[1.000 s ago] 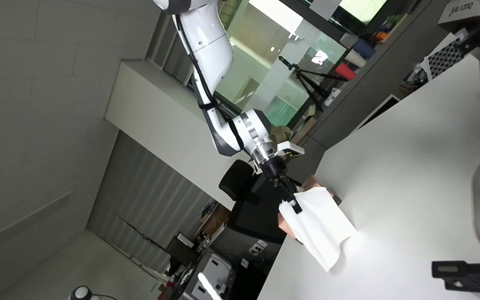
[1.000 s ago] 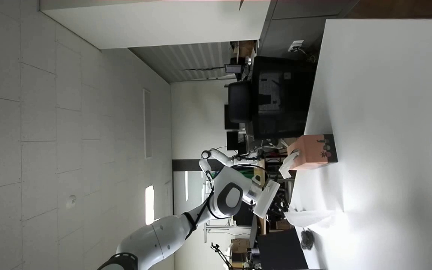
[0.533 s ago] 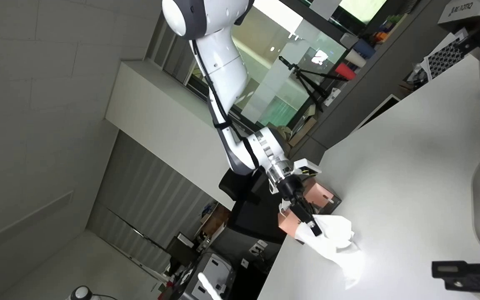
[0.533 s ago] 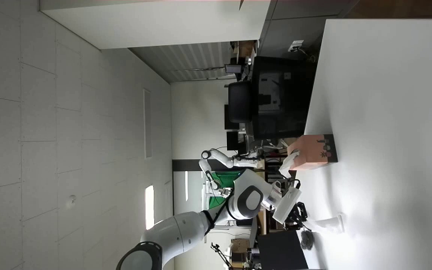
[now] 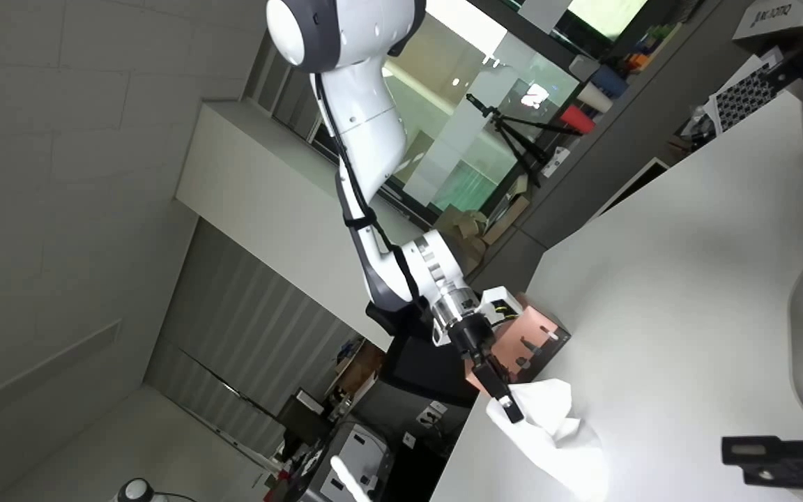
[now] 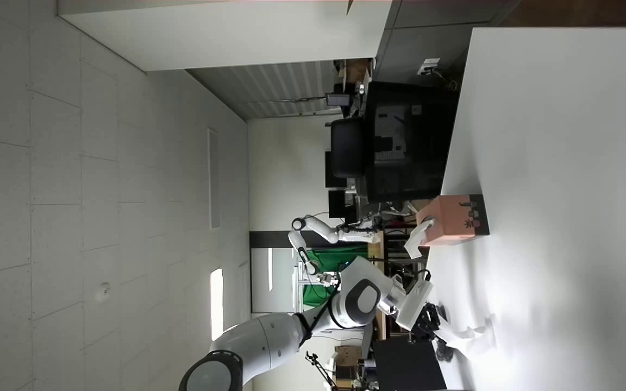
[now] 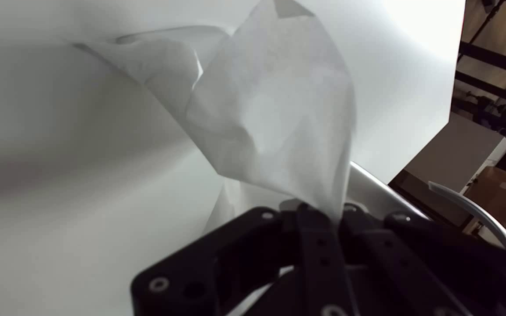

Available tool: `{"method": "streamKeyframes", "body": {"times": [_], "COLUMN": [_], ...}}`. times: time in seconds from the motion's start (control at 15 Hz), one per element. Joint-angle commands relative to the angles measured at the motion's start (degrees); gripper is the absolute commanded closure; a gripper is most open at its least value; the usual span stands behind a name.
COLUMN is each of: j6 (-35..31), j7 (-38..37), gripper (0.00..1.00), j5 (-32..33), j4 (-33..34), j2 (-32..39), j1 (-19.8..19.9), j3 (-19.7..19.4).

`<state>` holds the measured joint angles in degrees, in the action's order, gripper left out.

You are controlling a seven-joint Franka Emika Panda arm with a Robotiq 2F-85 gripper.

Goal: Take three pieces of tissue from the tissue box and put them on the table

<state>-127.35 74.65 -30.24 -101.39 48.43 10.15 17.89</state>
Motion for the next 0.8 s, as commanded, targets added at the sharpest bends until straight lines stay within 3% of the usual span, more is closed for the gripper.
{"method": "streamKeyframes", "body": {"times": [0.0,0.2,0.27,0.33,0.73], "j6": [3.0,1.8,0.5,-0.3,-15.8], "j7": [1.4,1.8,1.2,1.2,2.7], "gripper": [1.00,1.00,0.74,0.74,0.33], "j5": [0.8,4.2,5.5,6.9,12.9], "j4": [-1.1,-1.2,-1.2,-1.3,-5.7], "j2": [-2.4,-2.6,-2.3,-2.1,-2.7], "j1": [-0.6,-3.8,-4.8,-5.4,-7.0], "j3": [1.3,-0.3,-0.9,-1.3,-1.5]}}
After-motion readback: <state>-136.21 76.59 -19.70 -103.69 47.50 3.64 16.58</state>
